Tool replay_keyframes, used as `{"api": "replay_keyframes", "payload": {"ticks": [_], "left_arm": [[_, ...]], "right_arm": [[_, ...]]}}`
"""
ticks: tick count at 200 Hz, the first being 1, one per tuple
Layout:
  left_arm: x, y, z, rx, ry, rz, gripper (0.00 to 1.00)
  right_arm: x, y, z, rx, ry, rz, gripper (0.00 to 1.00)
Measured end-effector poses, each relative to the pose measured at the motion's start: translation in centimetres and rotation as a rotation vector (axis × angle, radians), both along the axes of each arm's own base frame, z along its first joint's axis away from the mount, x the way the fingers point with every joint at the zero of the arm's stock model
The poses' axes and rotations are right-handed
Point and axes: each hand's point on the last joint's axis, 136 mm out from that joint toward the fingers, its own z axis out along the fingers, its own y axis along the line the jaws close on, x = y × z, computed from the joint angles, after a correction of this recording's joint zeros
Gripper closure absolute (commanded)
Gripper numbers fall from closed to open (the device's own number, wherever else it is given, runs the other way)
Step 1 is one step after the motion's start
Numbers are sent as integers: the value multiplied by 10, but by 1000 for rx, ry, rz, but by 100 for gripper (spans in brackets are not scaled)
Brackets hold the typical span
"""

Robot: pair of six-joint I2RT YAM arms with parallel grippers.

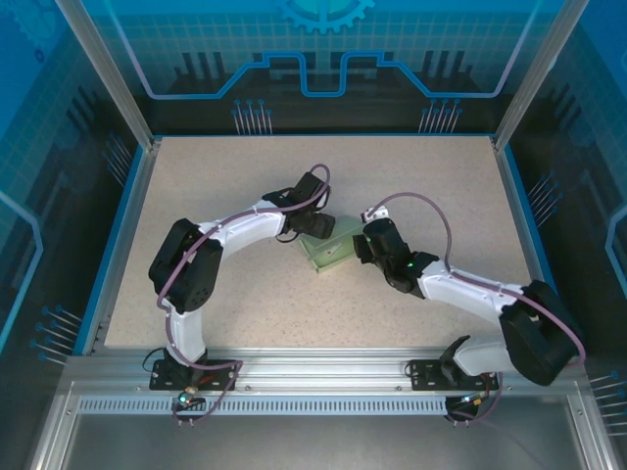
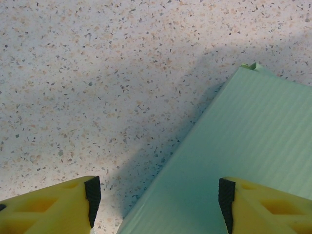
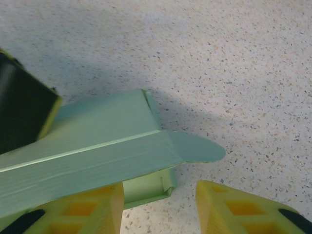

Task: Fold the paper box

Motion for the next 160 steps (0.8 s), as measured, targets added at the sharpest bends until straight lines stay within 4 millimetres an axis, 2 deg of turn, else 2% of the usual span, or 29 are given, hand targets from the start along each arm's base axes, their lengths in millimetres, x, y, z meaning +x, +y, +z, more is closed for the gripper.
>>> {"api": "replay_keyframes", "payload": {"ticks": [23, 44, 63, 84, 126, 160], "left_arm": [[0, -1, -2, 2, -1, 0, 33], [2, 0, -1, 5, -7, 3, 33], [2, 0, -2, 7, -11, 6, 33], [2, 0, -3, 9, -13, 6, 33], [3, 0, -3, 7, -16, 7, 33], [4, -1, -2, 1, -23, 9, 32]], "right_arm": [[-9, 5, 9, 16, 29, 60, 50], [-10, 14, 18, 53, 53, 105, 47], [-4, 16, 27, 98, 65, 115, 44], [12, 16, 35, 134, 74, 101, 43], [41, 14, 17, 141, 145, 64, 42], [47, 7, -9, 114, 211, 39, 42]]}}
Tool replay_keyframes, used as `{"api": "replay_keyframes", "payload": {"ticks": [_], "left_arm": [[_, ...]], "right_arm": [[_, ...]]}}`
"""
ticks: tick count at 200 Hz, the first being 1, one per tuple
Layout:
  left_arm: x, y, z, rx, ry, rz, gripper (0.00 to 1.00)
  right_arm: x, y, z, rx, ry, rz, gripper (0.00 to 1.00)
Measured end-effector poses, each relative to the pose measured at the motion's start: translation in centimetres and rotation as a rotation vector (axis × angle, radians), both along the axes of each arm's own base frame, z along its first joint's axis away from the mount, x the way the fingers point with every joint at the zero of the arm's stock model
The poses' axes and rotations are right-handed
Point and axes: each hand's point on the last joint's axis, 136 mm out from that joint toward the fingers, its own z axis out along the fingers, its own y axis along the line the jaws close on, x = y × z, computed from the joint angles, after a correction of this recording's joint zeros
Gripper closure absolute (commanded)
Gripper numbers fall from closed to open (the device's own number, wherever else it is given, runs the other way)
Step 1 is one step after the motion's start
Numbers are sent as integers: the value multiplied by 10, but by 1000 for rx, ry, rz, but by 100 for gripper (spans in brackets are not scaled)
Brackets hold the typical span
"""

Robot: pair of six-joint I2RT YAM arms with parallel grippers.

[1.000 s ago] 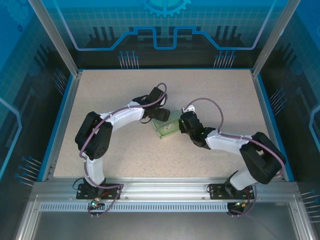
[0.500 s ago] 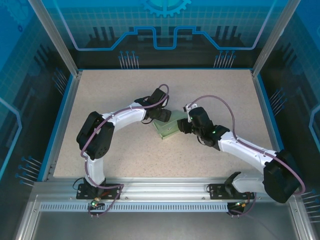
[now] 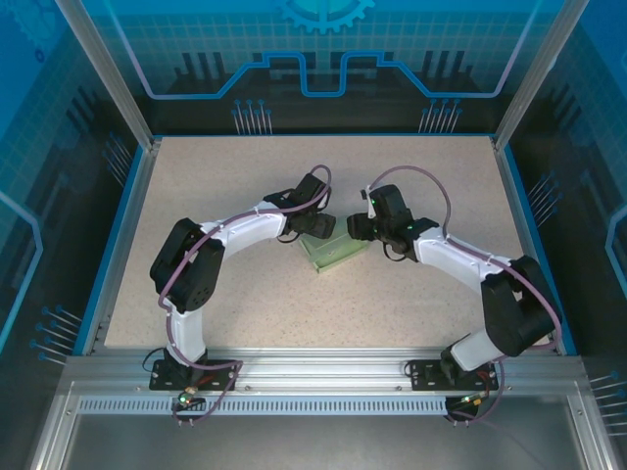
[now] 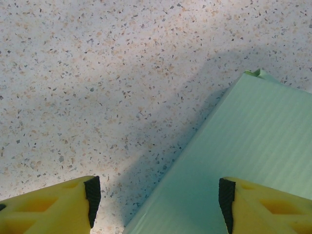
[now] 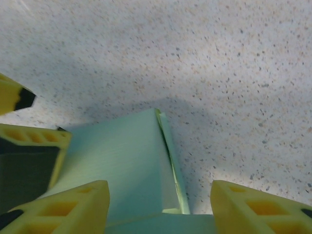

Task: Fold the paper box

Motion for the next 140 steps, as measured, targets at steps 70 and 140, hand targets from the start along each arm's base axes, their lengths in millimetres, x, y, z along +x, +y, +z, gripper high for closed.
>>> {"api": "replay_keyframes", "payload": {"ticks": [70, 140], "left_arm": [[-4, 4, 11, -29, -30, 20, 28], [-20, 8, 12, -54, 7, -5, 28]], "right_arm": [[-10, -8, -36, -41, 70, -7, 43], [-14, -10, -59, -69, 115, -3, 43]]}}
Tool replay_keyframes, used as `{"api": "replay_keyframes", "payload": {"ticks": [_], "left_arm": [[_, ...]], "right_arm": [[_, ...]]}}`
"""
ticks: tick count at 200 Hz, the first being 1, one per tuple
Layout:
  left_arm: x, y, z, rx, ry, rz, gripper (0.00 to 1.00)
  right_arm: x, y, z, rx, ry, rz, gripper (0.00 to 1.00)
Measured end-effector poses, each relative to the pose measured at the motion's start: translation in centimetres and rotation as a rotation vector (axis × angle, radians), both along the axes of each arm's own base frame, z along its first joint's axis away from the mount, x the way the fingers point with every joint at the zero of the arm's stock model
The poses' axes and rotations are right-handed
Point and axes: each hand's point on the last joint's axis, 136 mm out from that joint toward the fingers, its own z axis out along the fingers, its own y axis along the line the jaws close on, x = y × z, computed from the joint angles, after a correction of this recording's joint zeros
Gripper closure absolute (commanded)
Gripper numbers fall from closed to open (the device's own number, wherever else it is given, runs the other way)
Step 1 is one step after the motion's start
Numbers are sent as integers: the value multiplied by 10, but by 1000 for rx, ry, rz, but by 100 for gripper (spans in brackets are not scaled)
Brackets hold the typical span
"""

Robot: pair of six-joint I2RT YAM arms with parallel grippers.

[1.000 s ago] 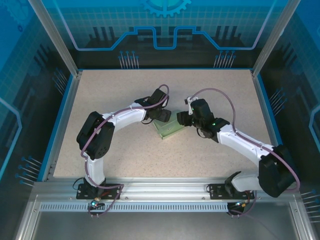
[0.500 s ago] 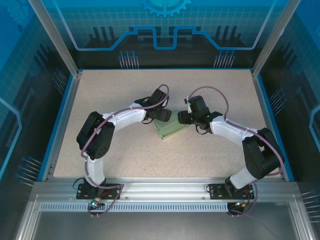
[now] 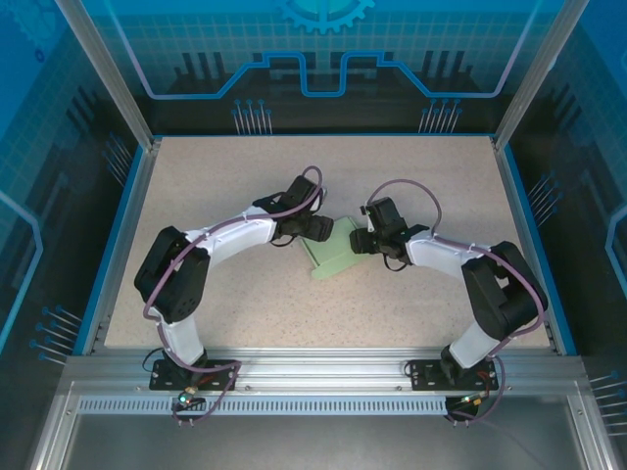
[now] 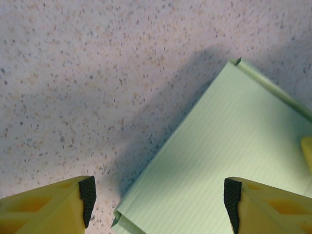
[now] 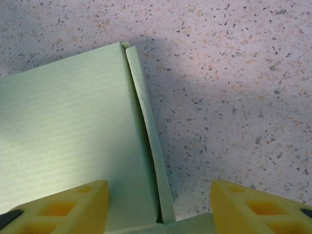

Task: Fold the paper box

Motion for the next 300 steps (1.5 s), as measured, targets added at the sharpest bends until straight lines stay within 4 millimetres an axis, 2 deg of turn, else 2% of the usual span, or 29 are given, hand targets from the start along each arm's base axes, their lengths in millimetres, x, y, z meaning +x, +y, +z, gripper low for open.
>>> {"api": "replay_keyframes", "payload": {"ticks": [75, 108, 146, 167, 187, 202, 218, 242, 263, 300], "left_arm": [[-9, 6, -36, 70, 73, -25, 26], [-8, 9, -38, 93, 65, -36, 25], [-1, 14, -31, 77, 49, -17, 24], [5, 21, -28, 38, 61, 4, 24], [9, 25, -27, -5, 81, 10, 24], [15, 23, -24, -40, 98, 8, 25], [20, 19, -24, -74, 114, -3, 25], [17, 15, -30, -126, 169, -25, 25], [10, 8, -35, -180, 222, -45, 26], [-6, -8, -35, -283, 302, -106, 31]], "right_arm": [[5, 3, -2, -14, 3, 15, 43], [7, 3, 6, -45, 18, 42, 41], [-4, -1, 36, -63, 4, 71, 38], [-18, -1, 57, -52, -10, 92, 37], [-37, 2, 66, -21, 1, 119, 36], [-55, 4, 63, 16, 32, 132, 35], [-74, 3, 51, 52, 84, 133, 34], [-91, 4, 34, 89, 163, 131, 34], [-96, 9, 30, 140, 202, 136, 34], [-86, 9, 28, 254, 235, 116, 34]]}}
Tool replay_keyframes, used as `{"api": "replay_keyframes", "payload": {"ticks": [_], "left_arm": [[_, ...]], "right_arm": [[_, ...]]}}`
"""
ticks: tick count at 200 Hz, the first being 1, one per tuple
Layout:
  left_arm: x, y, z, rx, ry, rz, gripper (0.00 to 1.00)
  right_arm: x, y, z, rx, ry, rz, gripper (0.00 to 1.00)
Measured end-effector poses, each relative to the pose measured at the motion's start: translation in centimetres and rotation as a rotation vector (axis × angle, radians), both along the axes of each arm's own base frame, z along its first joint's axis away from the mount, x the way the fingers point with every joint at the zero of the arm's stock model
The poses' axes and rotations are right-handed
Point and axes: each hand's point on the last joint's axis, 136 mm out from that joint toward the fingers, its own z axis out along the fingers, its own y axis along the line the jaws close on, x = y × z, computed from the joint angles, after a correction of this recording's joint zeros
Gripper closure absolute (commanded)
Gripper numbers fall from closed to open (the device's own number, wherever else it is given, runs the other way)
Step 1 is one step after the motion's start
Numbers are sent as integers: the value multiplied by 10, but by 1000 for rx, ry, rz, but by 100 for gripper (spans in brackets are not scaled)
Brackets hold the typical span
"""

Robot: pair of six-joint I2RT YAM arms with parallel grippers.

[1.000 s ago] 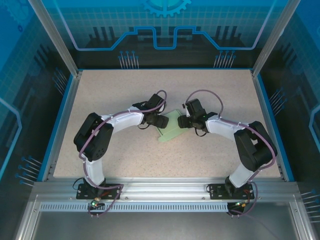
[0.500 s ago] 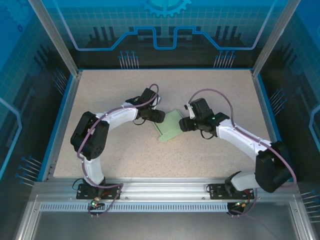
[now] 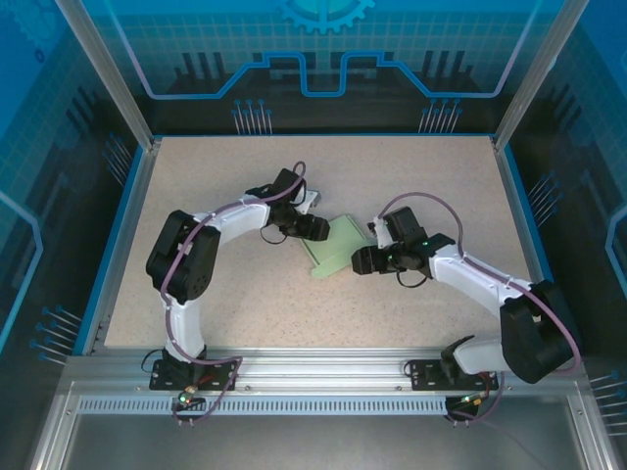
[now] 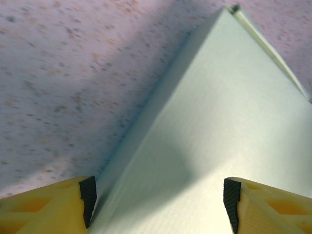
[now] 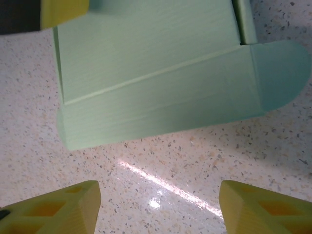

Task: Fold the paper box

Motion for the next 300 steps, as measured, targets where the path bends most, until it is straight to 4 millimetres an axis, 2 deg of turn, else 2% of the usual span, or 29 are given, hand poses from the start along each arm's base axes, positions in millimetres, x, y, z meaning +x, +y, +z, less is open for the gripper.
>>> {"api": "replay_keyframes", "payload": {"ticks": [19, 51, 69, 108, 160, 221, 300], "left_arm": [[-14, -6, -5, -53, 55, -23, 32], [-54, -11, -21, -135, 197, -60, 32], [-64, -13, -22, -158, 229, -67, 31], [-50, -13, -11, -163, 177, -22, 32], [-30, -16, 0, -154, 114, 1, 47], [-31, -15, -11, -143, 141, 14, 59], [-31, -11, -18, -189, 174, 76, 70]], "right_arm": [[5, -9, -3, 46, 29, -32, 34], [11, -26, -7, 88, 63, -86, 34], [11, -29, -8, 100, 70, -98, 33], [8, -21, -16, 132, 92, -78, 34], [7, 1, -34, 175, 128, -69, 36], [23, 13, -35, 256, 111, -101, 37], [32, 19, -37, 295, 110, -137, 35]]}}
